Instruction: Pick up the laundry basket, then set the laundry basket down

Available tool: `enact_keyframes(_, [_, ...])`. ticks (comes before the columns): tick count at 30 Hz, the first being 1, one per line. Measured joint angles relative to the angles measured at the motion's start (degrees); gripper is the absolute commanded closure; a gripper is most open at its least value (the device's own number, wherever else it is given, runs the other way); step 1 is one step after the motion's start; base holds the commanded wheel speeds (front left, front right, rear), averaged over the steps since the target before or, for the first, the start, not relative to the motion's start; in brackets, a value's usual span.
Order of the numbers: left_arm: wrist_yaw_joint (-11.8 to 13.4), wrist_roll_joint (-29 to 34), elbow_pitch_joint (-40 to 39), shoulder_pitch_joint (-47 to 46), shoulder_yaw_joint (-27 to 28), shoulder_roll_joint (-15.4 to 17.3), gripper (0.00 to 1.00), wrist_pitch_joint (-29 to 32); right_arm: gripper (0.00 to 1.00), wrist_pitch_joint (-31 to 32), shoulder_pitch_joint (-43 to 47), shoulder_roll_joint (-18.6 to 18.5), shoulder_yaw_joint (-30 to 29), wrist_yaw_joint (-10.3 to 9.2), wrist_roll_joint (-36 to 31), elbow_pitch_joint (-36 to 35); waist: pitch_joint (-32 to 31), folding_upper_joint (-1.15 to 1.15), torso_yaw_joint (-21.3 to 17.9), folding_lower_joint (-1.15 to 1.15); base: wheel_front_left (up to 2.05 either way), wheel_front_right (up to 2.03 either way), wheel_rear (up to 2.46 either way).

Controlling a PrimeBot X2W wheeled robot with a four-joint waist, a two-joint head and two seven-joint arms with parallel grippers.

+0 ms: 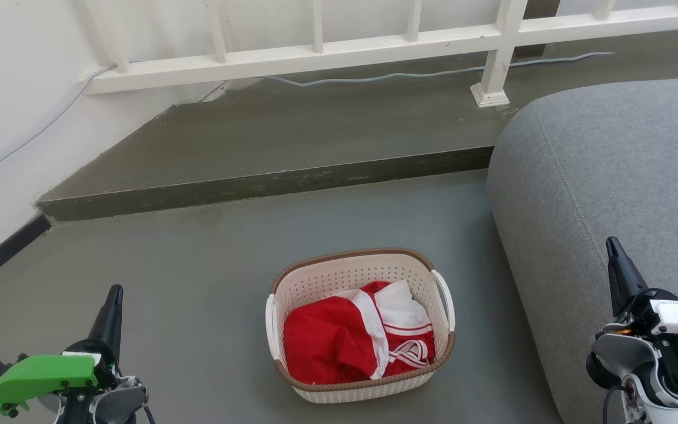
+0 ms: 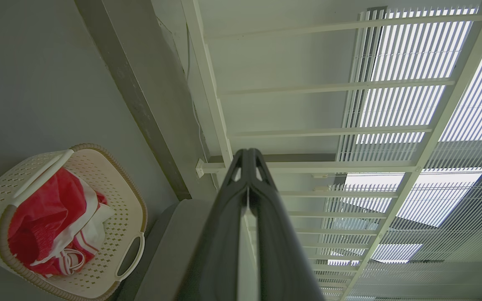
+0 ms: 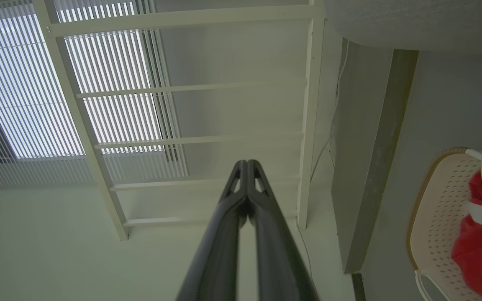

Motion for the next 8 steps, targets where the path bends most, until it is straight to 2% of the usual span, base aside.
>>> enact_keyframes(8, [0.0,0.0,0.0,0.0,0.03,0.0,1.0,0.0,1.0,0.0,0.0,0.01,-0.02,0.0,0.0,0.0,0.0,0.0,0.0,0.0,0.0,0.0,0.0])
